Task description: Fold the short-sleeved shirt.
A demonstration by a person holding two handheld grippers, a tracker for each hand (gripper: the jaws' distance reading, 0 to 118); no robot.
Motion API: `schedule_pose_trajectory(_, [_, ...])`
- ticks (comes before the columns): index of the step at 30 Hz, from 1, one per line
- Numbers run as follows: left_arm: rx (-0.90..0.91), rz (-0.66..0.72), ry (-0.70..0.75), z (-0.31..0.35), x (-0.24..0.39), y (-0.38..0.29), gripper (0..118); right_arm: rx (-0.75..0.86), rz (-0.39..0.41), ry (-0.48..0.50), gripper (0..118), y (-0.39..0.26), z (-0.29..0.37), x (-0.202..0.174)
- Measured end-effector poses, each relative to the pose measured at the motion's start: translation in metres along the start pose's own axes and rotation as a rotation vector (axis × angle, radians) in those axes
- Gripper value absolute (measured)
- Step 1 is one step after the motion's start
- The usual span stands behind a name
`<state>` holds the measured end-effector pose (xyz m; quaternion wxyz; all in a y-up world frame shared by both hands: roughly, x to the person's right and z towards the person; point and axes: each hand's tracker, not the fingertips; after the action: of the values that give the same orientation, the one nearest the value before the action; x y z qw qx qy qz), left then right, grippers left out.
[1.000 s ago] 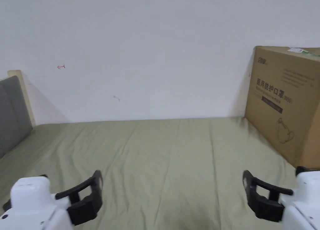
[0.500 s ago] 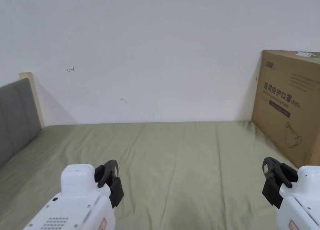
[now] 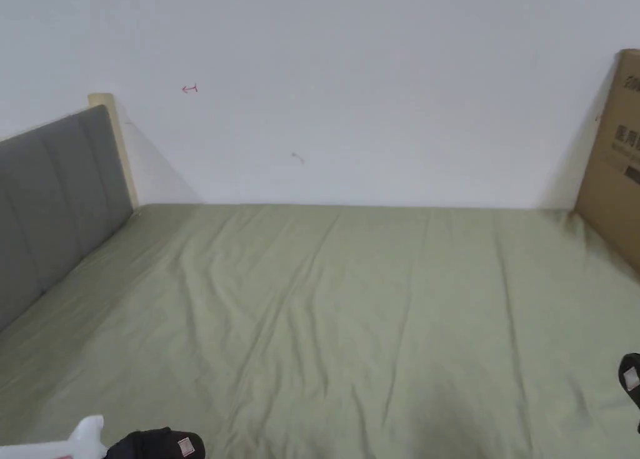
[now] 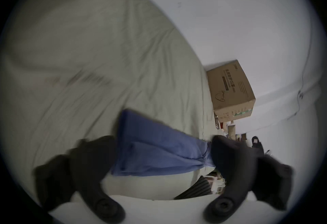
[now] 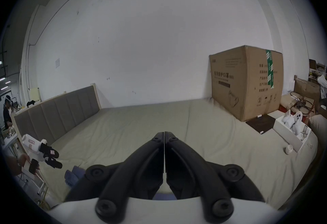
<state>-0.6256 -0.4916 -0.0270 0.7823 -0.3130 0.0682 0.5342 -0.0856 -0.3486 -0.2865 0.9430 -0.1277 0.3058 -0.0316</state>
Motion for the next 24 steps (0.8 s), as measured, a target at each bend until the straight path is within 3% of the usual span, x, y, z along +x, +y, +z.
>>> schedule_pose_trajectory(5, [-0.026,0.15,-0.069,-0.024,-0.049,-0.003,116,-0.053,-0.011,0.025,1,0.0,-0.01,-0.006])
schedule_pose_trajectory(6, [-0.044,0.172,-0.12,-0.032,-0.081,0.007,116,-0.061,-0.003,0.027,1,0.0,-0.012,-0.009])
schedule_pose_trajectory(9, [-0.032,0.205,-0.344,-0.05,-0.087,0.01,117,-0.086,0.013,0.028,1,0.001,-0.019,-0.013])
schedule_pose_trajectory(11, [-0.102,0.273,-0.443,-0.069,-0.089,0.009,117,-0.1,0.005,0.029,1,0.001,-0.023,-0.014])
schedule_pose_trajectory(13, [-0.145,0.245,-0.466,-0.084,-0.086,0.005,112,-0.111,-0.004,0.03,1,0.0,-0.026,-0.015])
schedule_pose_trajectory(14, [-0.128,0.23,-0.459,-0.09,-0.087,0.0,100,-0.114,-0.009,0.032,1,-0.001,-0.027,-0.015])
schedule_pose_trajectory(15, [-0.129,0.22,-0.437,-0.096,-0.089,-0.001,62,-0.116,-0.017,0.035,1,-0.003,-0.029,-0.011])
schedule_pose_trajectory(16, [-0.127,0.216,-0.345,-0.101,-0.094,-0.003,10,-0.121,-0.024,0.037,1,-0.003,-0.03,-0.01])
schedule_pose_trajectory(17, [-0.119,0.2,-0.167,-0.108,-0.1,-0.007,5,-0.128,-0.031,0.038,1,-0.004,-0.031,-0.009])
schedule_pose_trajectory(19, [-0.024,0.145,-0.292,-0.099,-0.089,-0.019,5,-0.142,-0.037,0.037,1,-0.006,-0.03,-0.009])
schedule_pose_trajectory(20, [-0.064,0.117,-0.196,-0.101,-0.084,-0.017,5,-0.147,-0.038,0.036,1,-0.007,-0.03,-0.007])
schedule_pose_trajectory(22, [-0.041,0.126,-0.139,-0.094,-0.066,-0.017,5,-0.156,-0.043,0.034,1,-0.009,-0.03,-0.003])
schedule_pose_trajectory(24, [0.002,-0.016,0.018,-0.074,-0.034,-0.018,5,-0.164,-0.049,0.034,1,-0.01,-0.028,-0.002])
